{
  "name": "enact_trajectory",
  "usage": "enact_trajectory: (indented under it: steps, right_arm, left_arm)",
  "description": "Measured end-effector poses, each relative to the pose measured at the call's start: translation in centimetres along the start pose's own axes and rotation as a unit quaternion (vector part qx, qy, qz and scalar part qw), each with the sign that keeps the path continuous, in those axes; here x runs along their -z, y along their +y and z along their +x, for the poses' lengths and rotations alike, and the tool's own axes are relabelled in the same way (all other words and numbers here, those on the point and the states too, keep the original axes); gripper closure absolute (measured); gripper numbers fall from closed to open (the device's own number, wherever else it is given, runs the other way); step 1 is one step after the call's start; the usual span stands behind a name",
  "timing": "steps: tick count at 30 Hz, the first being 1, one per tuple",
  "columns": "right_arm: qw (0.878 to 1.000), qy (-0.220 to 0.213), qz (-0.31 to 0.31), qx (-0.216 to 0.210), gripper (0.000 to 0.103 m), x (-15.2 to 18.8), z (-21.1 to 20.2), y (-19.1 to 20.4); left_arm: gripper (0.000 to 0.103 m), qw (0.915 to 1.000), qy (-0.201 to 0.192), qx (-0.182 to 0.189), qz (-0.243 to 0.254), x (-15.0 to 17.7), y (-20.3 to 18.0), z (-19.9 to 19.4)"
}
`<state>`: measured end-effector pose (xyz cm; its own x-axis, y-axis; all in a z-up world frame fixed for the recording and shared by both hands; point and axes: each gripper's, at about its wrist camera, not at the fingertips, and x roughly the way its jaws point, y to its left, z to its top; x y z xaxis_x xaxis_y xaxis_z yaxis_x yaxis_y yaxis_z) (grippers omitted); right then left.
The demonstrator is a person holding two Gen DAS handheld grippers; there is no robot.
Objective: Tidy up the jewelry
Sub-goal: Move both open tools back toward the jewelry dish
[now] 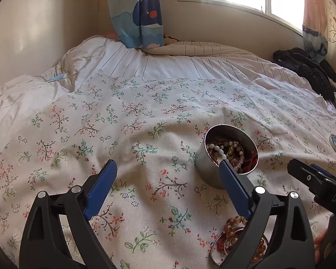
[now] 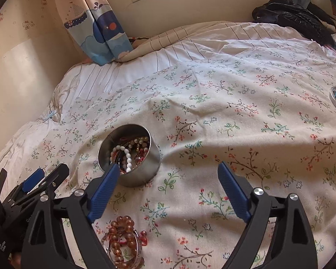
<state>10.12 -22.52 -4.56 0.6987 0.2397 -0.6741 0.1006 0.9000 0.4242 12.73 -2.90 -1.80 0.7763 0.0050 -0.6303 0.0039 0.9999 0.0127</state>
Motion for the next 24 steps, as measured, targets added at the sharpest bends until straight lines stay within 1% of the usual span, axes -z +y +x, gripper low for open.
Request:
enact_trajectory:
  steps: [8,13,18,24]
  right_arm:
    - [1.0,0.013,-0.018,0.007,0.01,2.6,-2.1,1.0]
    - [0.999,0.025,-0.03,0.024,0.009,3.9,-2.9,0.9]
    - [0.997,0.049,-0.03,0.042,0.008,4.4,-2.0,0.5]
    - [0.994,0.064,-0.068,0.055,0.008,4.8,-0.5,1.9]
  left_arm:
    - [0.014,0.9995,0.021,0.014,0.019,2.4,0.6,-1.9]
    - [0.013,0.9989,0.04,0.02,0.013,3.4,1.2,-2.1]
    - [0.013,0.9983,0.055,0.019,-0.002,4.2,2.4,-2.2]
    - [0.013,0.998,0.062,0.013,0.001,4.5,2.4,-2.0]
